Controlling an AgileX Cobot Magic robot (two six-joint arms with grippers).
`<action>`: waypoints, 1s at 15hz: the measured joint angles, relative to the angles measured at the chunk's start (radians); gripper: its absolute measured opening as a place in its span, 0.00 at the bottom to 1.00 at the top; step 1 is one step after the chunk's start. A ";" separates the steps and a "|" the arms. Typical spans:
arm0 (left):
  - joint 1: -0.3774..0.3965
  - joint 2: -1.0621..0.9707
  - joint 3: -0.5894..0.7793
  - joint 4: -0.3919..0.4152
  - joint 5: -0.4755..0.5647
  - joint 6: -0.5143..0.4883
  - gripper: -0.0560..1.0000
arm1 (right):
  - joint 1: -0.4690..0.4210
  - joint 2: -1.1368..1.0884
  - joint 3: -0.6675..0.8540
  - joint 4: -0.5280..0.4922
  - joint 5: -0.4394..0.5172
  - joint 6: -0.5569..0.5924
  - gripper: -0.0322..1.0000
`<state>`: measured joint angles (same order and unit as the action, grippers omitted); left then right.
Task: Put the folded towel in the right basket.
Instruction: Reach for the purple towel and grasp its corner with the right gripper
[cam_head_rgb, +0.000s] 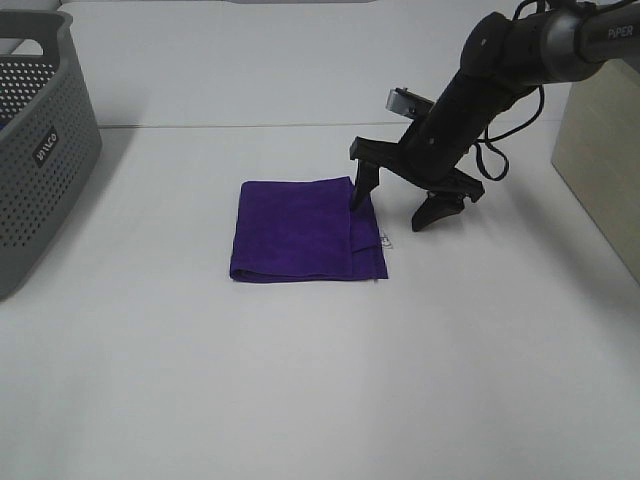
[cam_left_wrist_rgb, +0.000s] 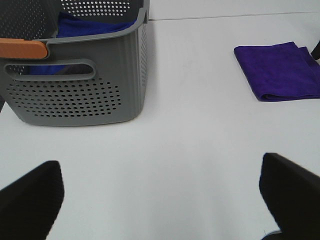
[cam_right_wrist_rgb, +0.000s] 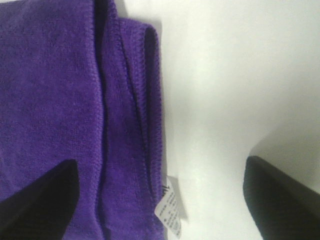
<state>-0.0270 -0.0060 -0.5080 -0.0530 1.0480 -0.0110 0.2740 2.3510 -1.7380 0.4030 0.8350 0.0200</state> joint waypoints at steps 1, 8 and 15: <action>0.000 0.000 0.000 0.000 0.000 0.000 0.99 | 0.000 0.000 0.000 -0.007 -0.001 0.005 0.87; 0.000 0.000 0.000 0.000 0.000 0.000 0.99 | 0.000 0.025 -0.007 0.150 0.002 -0.008 0.85; 0.000 0.000 0.000 0.005 0.000 0.000 0.99 | 0.141 0.082 -0.028 0.245 -0.122 0.017 0.60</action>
<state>-0.0270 -0.0060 -0.5080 -0.0480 1.0480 -0.0110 0.4150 2.4330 -1.7660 0.6480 0.7130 0.0370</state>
